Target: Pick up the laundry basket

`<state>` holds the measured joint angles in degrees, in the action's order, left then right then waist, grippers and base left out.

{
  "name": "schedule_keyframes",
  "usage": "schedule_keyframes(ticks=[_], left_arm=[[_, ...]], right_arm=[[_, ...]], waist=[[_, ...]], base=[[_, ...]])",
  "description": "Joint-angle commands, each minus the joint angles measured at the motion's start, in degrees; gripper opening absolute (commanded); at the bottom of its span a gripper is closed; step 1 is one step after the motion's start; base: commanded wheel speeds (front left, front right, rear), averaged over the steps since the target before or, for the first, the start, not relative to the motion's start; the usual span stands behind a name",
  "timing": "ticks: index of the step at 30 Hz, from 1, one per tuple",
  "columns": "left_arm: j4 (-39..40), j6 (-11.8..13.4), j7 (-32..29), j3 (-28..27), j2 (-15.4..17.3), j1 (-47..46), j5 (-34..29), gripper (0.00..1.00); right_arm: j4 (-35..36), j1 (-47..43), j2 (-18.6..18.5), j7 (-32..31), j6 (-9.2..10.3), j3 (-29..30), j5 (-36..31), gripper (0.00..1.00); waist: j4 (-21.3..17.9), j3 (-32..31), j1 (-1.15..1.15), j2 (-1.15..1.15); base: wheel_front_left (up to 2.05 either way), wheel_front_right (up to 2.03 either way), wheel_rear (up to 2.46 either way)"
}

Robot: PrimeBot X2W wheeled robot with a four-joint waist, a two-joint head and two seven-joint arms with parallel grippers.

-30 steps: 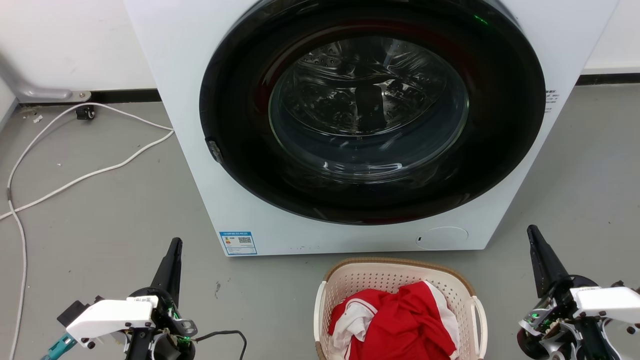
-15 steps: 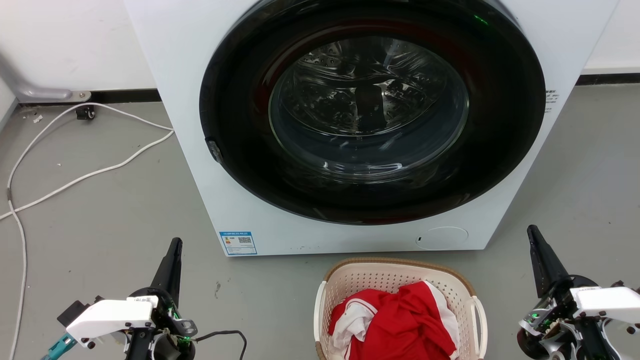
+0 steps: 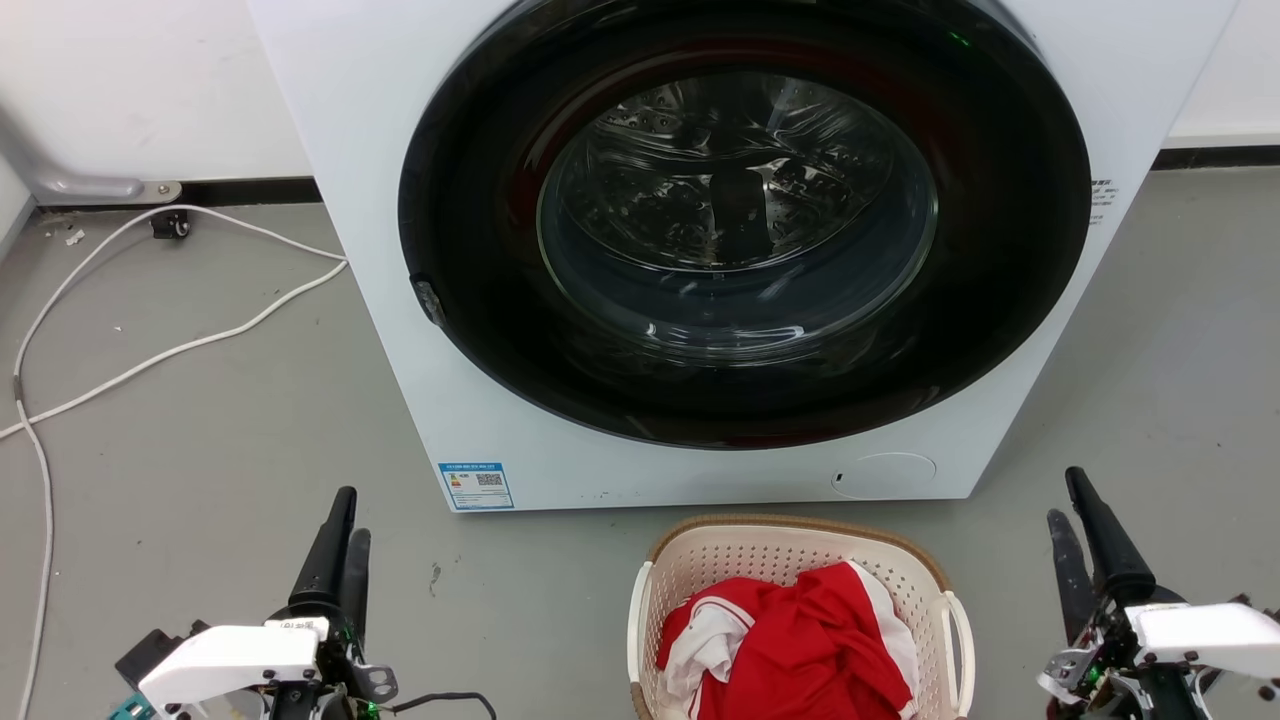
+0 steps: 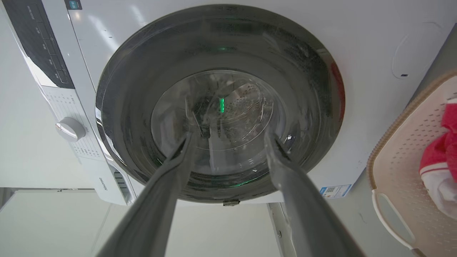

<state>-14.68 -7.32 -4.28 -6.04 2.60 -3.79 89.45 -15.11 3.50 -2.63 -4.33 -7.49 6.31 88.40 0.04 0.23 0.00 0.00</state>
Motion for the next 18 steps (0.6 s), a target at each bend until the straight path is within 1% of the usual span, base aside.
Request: schedule_keyframes(ticks=[1, 7, 11, 12, 18], left_arm=[[1.5, 0.0, 0.5, -0.2, 0.2, -0.9, -1.5, 1.00], [3.4, 0.5, 2.2, -0.6, 0.2, -1.1, -8.7, 1.00], [4.8, 1.6, 3.2, 0.2, 0.2, -1.0, -14.2, 1.00], [5.4, 2.2, 3.7, 0.6, 0.2, -0.8, -16.8, 1.00], [6.6, 3.7, 5.1, 2.1, 0.2, -0.1, -24.1, 1.00]], right_arm=[[1.7, 0.9, -0.1, 0.5, 0.00, 0.1, -2.2, 1.00], [4.7, 0.5, -0.1, 2.2, 0.00, -0.3, -11.3, 1.00], [6.3, 0.2, -0.1, 3.2, 0.00, -0.9, -17.2, 1.00], [6.9, 0.0, -0.1, 3.7, 0.00, -1.3, -20.1, 1.00], [8.3, -0.6, -0.2, 5.1, 0.00, -2.0, -28.7, 1.00]], waist=[[0.0, 0.0, 0.00, 0.00], [0.1, 0.1, 0.00, 0.00], [0.1, 0.2, 0.00, 0.00], [0.1, 0.2, 0.00, 0.00], [0.1, 0.1, 0.00, 0.00]], base=[[0.00, 0.00, 0.00], [0.00, 0.00, 0.00], [0.00, 0.00, 0.00], [0.00, 0.00, 0.00], [0.00, 0.00, 0.00]])
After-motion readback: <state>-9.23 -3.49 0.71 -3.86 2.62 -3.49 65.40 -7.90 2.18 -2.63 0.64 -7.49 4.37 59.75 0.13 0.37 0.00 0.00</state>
